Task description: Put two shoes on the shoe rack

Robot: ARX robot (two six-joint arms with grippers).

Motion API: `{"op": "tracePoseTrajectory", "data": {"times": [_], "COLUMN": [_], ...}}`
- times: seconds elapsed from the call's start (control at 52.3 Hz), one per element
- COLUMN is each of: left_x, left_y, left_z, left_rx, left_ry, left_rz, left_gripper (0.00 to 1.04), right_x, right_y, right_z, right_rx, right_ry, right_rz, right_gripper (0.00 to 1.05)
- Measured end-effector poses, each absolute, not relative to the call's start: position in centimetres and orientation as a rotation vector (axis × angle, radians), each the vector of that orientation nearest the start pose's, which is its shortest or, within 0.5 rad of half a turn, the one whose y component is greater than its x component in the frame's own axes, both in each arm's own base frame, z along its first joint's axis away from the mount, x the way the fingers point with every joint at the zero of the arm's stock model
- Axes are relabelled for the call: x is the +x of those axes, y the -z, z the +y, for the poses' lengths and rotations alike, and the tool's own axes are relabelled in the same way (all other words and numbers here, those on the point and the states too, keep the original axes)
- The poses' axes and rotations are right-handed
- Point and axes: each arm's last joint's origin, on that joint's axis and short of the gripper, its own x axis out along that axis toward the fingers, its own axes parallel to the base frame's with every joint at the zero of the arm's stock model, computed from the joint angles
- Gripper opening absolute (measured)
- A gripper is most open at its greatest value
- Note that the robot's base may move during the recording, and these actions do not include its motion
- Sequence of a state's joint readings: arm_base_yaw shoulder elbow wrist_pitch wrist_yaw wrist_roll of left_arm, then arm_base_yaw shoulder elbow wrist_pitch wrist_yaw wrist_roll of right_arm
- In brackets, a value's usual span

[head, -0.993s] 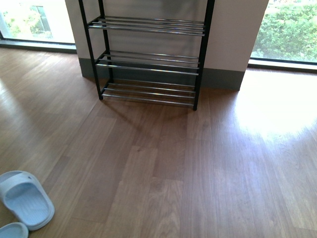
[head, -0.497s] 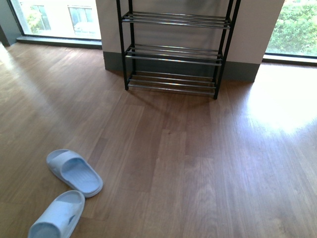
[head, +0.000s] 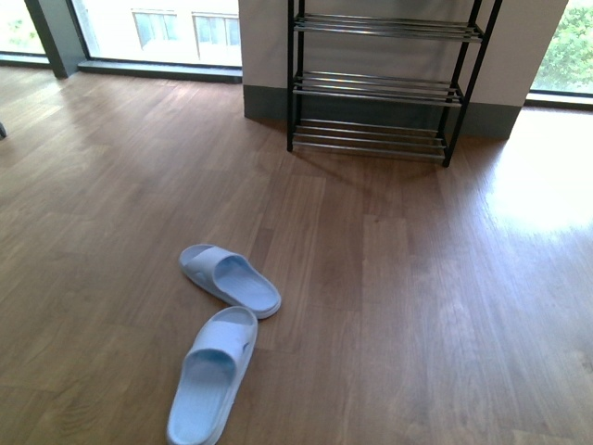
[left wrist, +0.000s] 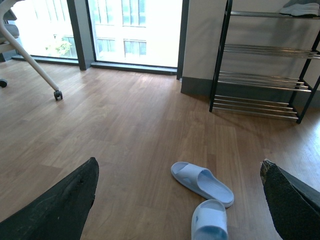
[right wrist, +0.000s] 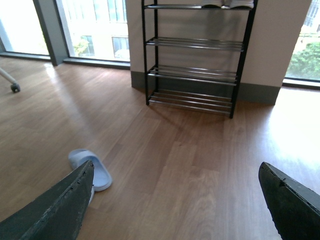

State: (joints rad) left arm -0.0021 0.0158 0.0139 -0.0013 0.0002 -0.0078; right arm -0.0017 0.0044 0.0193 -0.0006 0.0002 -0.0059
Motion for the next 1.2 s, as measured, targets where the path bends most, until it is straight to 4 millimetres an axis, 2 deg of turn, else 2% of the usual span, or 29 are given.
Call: {"op": "tracePoseTrajectory", "data": {"times": [1.204], "left_x": [9.78], "left_y": [-16.70], "left_z": [-0.02], "left_rx": [-0.007], "left_ry": [0.000], "left_rz": [0.002], "left_gripper": [0.95], "right_x": [9.67], "right_y": [-16.97], "right_z": [-0.01], "right_rx": [-0.003], "right_ry": [-0.001], "right_rz": [-0.015], "right_gripper": [0.96]}}
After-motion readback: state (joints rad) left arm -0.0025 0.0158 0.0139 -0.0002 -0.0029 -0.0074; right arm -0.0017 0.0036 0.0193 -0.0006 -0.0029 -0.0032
